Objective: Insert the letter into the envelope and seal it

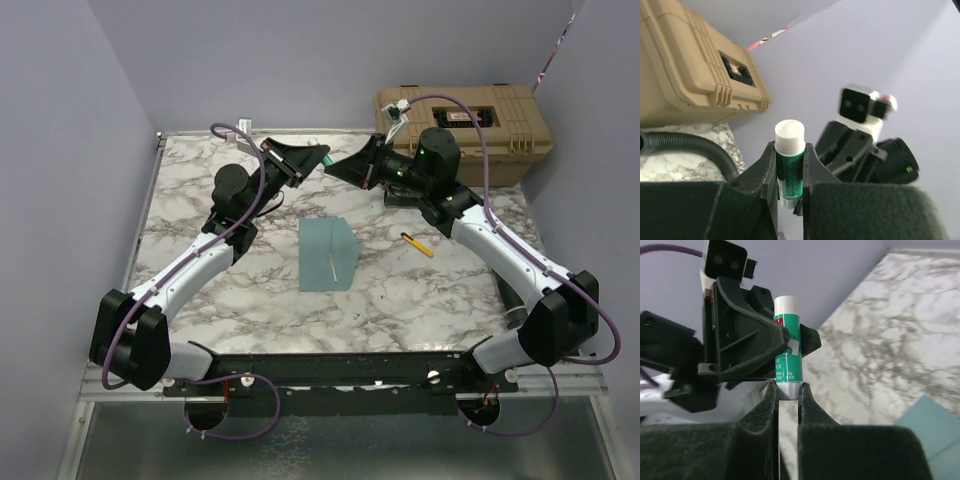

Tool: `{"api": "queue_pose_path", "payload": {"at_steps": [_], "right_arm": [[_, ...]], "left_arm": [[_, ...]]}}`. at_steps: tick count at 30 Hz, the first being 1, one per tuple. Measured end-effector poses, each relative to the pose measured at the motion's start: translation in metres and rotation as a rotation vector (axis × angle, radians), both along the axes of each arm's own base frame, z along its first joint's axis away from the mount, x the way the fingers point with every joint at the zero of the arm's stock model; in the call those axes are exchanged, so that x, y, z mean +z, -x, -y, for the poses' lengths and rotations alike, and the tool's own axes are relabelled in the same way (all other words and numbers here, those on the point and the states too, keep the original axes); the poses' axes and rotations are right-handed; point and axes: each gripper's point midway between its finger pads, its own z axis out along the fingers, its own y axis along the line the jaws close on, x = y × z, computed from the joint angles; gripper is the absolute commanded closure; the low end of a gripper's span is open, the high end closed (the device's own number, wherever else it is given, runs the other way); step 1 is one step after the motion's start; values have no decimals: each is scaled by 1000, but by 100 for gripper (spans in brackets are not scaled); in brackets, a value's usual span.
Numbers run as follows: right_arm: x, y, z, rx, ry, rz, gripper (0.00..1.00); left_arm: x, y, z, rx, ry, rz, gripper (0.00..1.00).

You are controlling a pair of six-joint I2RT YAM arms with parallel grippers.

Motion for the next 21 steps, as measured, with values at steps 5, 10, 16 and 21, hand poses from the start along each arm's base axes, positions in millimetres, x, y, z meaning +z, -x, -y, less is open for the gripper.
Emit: {"api": "queue_pose_path", "payload": {"at_steps": [5, 10, 16, 21], "right_arm": [[15, 19, 2, 131, -289, -209, 99], [42, 36, 6, 249, -571, -396, 99], [62, 47, 13, 345, -755, -558, 47], [67, 30, 17, 219, -664, -451, 23]], "left_arm": [[21, 17, 1, -33, -1, 152, 100], [49, 37, 4, -85, 33, 307, 100], [68, 53, 3, -111, 51, 425, 100], [77, 56, -2, -96, 69, 470, 100]]}}
